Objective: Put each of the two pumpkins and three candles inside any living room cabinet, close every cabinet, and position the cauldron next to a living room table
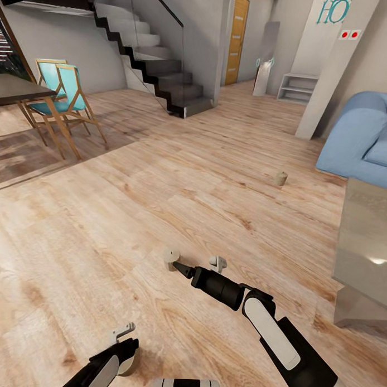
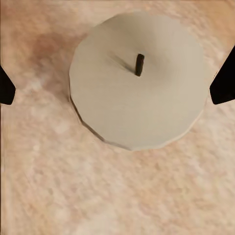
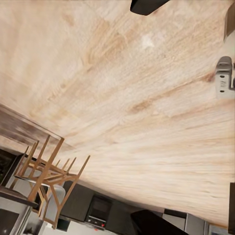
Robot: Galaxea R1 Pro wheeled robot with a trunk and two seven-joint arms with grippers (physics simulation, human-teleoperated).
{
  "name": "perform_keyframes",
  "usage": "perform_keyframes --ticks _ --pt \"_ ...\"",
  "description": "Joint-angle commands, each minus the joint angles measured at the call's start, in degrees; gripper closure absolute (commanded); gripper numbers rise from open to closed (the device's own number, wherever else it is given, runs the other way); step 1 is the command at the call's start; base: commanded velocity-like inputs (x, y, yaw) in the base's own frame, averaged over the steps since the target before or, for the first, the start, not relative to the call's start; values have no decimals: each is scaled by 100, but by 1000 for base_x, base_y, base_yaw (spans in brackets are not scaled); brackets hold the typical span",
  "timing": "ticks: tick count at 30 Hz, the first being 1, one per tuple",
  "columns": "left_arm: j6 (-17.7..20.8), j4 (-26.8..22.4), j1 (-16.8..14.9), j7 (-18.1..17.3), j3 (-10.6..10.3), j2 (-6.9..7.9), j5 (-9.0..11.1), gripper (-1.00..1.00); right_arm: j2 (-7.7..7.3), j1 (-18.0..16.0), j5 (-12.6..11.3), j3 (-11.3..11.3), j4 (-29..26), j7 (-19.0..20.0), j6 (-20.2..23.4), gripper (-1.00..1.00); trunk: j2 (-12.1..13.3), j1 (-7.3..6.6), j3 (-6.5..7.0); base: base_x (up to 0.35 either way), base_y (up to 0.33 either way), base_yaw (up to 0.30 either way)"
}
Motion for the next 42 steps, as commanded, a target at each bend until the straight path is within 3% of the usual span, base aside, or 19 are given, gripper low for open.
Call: perform_keyframes --ticks 1,9,42 --pt "-86 -14 -2 54 -124 1 11 -100 -3 -4 -13 3 1 5 11 -100 -2 -1 -4 0 0 0" --pt "-273 -7 -2 55 -218 -9 -35 -100 -3 -4 -3 1 10 4 8 -100 -10 14 -137 0 0 0" --pt "-273 -5 -2 76 -171 31 -6 -100 -3 -4 7 -1 23 -4 -1 -100 -10 14 -137 0 0 0"
